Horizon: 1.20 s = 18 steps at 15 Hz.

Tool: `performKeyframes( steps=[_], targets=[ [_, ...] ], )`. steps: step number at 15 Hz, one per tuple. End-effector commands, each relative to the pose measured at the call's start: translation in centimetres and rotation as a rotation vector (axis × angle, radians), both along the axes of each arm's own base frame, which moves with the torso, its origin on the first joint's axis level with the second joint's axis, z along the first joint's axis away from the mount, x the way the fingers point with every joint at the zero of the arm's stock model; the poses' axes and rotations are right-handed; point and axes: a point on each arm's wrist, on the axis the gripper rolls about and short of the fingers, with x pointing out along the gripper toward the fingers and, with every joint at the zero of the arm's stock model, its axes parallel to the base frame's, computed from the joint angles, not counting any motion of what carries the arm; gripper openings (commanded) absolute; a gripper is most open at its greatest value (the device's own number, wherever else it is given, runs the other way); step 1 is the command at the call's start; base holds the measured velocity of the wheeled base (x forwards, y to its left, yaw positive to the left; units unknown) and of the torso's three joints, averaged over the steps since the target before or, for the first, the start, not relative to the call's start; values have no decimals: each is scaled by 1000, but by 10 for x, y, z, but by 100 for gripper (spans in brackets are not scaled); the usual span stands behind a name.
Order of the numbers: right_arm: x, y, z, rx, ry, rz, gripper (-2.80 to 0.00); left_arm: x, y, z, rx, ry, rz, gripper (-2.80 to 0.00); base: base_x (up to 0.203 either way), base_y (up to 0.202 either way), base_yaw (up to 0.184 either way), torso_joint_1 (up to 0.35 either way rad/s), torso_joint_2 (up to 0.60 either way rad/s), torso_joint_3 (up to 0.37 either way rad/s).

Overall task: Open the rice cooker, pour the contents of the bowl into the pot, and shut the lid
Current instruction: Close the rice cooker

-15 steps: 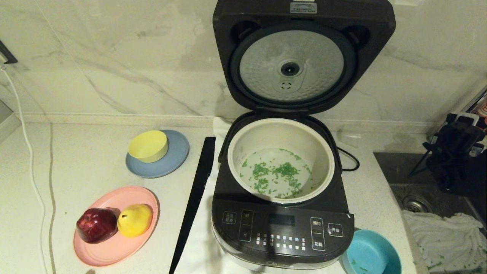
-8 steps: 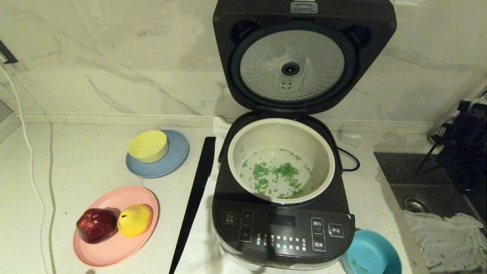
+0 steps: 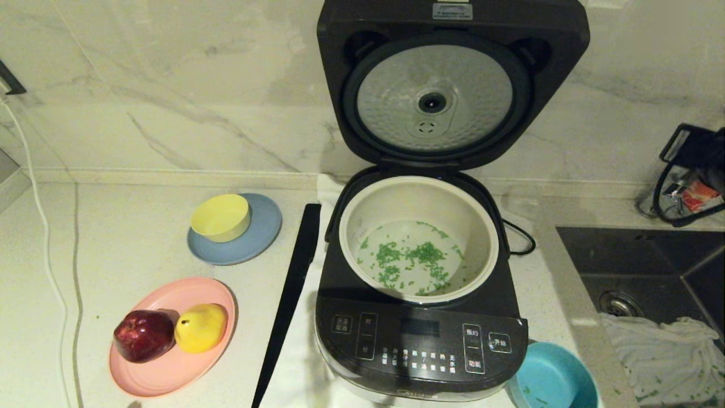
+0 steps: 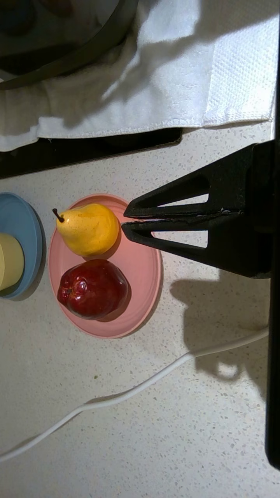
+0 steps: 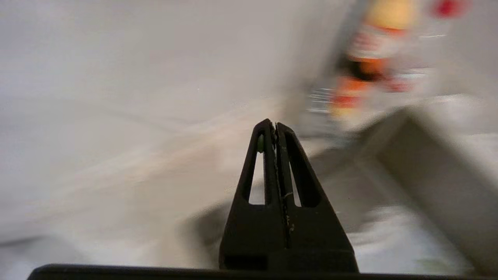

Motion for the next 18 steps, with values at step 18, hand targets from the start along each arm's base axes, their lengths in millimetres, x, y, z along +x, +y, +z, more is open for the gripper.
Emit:
performKeyframes(
  steps=[18],
  targets=[
    [8,27,99,507,-69,1128,-280,0,0,0,0,-1,-1,-280,0,0,0,0,0,0]
  ],
)
